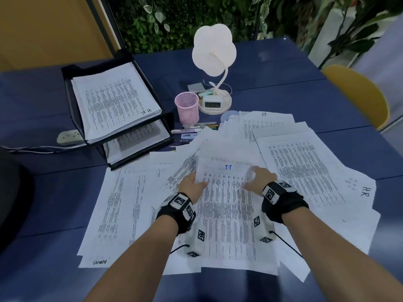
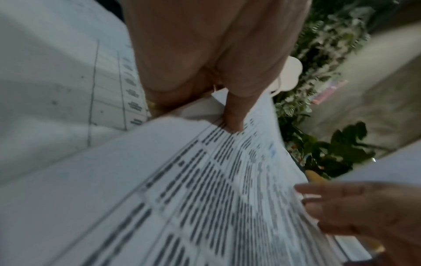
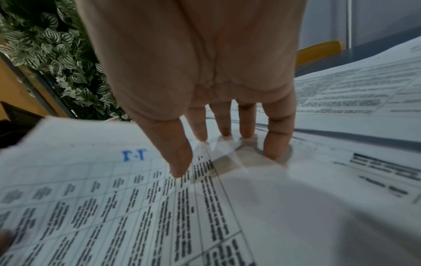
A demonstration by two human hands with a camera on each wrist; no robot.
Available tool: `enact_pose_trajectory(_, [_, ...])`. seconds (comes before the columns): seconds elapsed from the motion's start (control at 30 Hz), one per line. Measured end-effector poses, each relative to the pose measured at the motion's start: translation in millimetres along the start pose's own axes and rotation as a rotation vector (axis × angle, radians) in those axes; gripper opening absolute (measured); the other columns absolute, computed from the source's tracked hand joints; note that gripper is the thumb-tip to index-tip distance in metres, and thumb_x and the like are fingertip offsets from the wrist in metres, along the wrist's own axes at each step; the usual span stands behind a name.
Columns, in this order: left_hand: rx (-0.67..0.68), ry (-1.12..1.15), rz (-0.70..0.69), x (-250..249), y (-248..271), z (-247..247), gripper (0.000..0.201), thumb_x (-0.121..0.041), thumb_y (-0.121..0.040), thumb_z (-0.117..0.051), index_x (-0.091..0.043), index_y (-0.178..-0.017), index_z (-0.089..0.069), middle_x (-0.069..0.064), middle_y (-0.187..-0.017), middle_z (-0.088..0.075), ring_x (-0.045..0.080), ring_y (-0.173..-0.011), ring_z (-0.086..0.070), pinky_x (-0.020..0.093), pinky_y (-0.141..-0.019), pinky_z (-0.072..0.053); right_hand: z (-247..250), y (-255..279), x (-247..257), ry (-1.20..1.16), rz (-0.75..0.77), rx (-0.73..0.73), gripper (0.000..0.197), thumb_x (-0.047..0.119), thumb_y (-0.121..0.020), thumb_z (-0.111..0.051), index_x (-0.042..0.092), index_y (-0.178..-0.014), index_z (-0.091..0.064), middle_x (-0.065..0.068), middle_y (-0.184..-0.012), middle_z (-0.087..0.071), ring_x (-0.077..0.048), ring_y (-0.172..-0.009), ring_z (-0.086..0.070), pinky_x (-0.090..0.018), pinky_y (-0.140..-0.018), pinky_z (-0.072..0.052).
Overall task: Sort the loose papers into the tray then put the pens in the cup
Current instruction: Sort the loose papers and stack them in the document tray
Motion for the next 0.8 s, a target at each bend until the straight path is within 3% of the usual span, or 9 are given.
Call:
enact_pose_trajectory(0.1, [-0.042,0.171,-0.055,-3,8,18,0.032,-0.015,-0.094,-0.057,-0.016,-0.126,-0.056,0.001,-0.119,-0.064,0.017,-0.106,-0.058,0.027,-0.091,-0.042,14,3,-15,-0.302,-0.046,-0.182,0.091,0.045,-0.078,-0.071,0.009,-0.146,-0.022,-0.016,-0.144,-0.038,-0.032,-0.132,-0.038,-0.041,-0.108,-0.031])
enact_pose_trajectory(0.13, [-0.048,0.253,-0.052,-4,11,26,0.032,-0.014,-0.094,-0.057,-0.018,-0.126,-0.055,-0.001,-0.119,-0.062,0.016,-0.108,-0.057,0.028,-0.093,-0.041,13,5,-18,-0.450,-0.039,-0.194,0.093,0.045,-0.078,-0.072,0.009,-0.147,-0.022,-0.016,-0.145,-0.038,-0.031,-0.133,-0.038,-0.040,-0.107,-0.033])
enact_pose_trajectory(0.2, [-0.053,0.408,-0.036,-3,13,40,0.034,-0.012,-0.094,-0.057,-0.017,-0.127,-0.052,-0.001,-0.122,-0.061,0.016,-0.113,-0.056,0.032,-0.098,-0.040,6,4,-14,-0.720,0.007,-0.151,0.071,0.036,-0.082,-0.070,0.009,-0.138,-0.037,-0.015,-0.134,-0.051,-0.030,-0.120,-0.051,-0.036,-0.097,-0.042])
enact_pose_trajectory(0.27, [-0.057,0.477,-0.040,-5,12,51,0.037,-0.012,-0.093,-0.058,-0.018,-0.128,-0.050,0.000,-0.126,-0.060,0.018,-0.118,-0.054,0.037,-0.104,-0.038,0,5,0,-0.820,0.080,-0.110,0.033,0.025,-0.087,-0.065,0.008,-0.114,-0.056,-0.016,-0.114,-0.063,-0.032,-0.103,-0.059,-0.035,-0.087,-0.046])
enact_pose_trajectory(0.33, [-0.061,0.443,-0.055,-11,13,61,0.040,-0.017,-0.092,-0.060,-0.019,-0.130,-0.047,-0.001,-0.129,-0.057,0.017,-0.120,-0.052,0.039,-0.107,-0.036,4,12,16,-0.902,0.145,-0.117,0.011,0.016,-0.091,-0.060,0.008,-0.099,-0.058,-0.012,-0.098,-0.063,-0.032,-0.097,-0.060,-0.034,-0.083,-0.045])
enact_pose_trajectory(0.43, [-0.163,0.328,-0.155,-30,15,87,0.039,-0.021,-0.091,-0.062,-0.019,-0.128,-0.050,-0.002,-0.125,-0.060,0.017,-0.117,-0.056,0.038,-0.103,-0.043,27,24,38,-1.017,0.219,-0.193,0.019,0.008,-0.095,-0.052,0.003,-0.112,-0.055,-0.002,-0.099,-0.060,-0.024,-0.099,-0.058,-0.036,-0.088,-0.044])
enact_pose_trajectory(0.53, [-0.329,0.324,-0.290,-63,30,119,0.031,-0.023,-0.091,-0.062,-0.015,-0.121,-0.059,-0.003,-0.115,-0.066,0.012,-0.106,-0.062,0.032,-0.094,-0.050,60,40,65,-1.070,0.351,-0.295,0.013,0.007,-0.094,-0.051,0.006,-0.107,-0.054,-0.002,-0.097,-0.064,-0.019,-0.090,-0.061,-0.034,-0.085,-0.048])
enact_pose_trajectory(0.67, [-0.434,0.419,-0.446,-103,51,146,0.027,-0.016,-0.093,-0.060,-0.013,-0.120,-0.060,-0.011,-0.105,-0.066,-0.007,-0.096,-0.060,0.008,-0.078,-0.049,93,55,94,-1.167,0.488,-0.399,0.011,0.007,-0.095,-0.049,0.017,-0.098,-0.050,0.007,-0.091,-0.063,-0.008,-0.079,-0.059,-0.024,-0.076,-0.049])
enact_pose_trajectory(0.8, [-0.424,0.435,-0.448,-102,49,153,0.035,-0.013,-0.091,-0.060,-0.013,-0.125,-0.051,-0.006,-0.112,-0.064,-0.001,-0.101,-0.060,0.013,-0.082,-0.048,93,58,107,-1.123,0.506,-0.418,0.016,0.007,-0.094,-0.051,0.019,-0.104,-0.049,0.012,-0.093,-0.061,-0.005,-0.084,-0.059,-0.023,-0.078,-0.049])
Point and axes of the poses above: each hand's wrist, its own y-axis away from the middle knuckle, its own z-axis out of the back of the hand, x = y × z, the point moved 10 cm from there along -y, towards the middle knuckle
